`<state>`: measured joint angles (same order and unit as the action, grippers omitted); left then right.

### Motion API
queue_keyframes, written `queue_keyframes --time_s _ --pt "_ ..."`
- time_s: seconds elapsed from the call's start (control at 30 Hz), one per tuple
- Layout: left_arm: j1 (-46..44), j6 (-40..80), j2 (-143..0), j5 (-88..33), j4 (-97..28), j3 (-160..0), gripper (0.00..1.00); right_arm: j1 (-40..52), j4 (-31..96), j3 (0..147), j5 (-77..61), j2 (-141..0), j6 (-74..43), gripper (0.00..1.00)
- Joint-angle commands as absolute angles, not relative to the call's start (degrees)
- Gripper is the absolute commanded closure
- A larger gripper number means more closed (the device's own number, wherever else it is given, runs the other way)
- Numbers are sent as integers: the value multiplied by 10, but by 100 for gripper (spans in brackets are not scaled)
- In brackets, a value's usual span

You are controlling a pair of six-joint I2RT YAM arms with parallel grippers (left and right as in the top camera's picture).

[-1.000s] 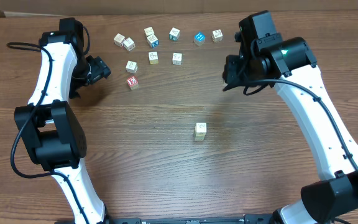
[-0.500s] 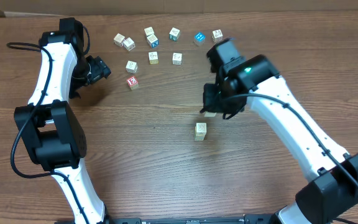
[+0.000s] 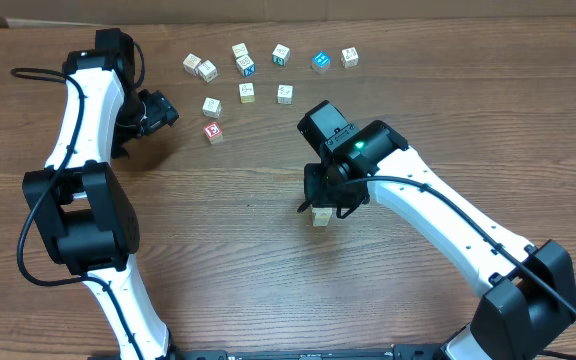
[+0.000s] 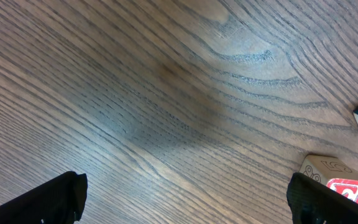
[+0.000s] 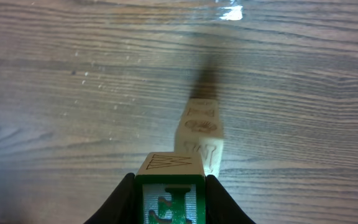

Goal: Form a tower
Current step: 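Carry the green-lettered block over the tower and lower it onto M, then hold the green-lettered block on top of the tower with the right gripper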

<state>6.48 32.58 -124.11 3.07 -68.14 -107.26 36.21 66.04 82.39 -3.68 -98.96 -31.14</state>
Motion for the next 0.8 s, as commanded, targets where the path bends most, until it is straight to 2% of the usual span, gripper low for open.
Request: queue_keyframes --time_s 0.0,0.77 --pt "63 317 -1225 36 -683 -1082 1 364 655 810 -24 -990 -333 76" --pt "63 317 -1225 36 -683 -1082 0 364 656 809 19 -990 -373 75"
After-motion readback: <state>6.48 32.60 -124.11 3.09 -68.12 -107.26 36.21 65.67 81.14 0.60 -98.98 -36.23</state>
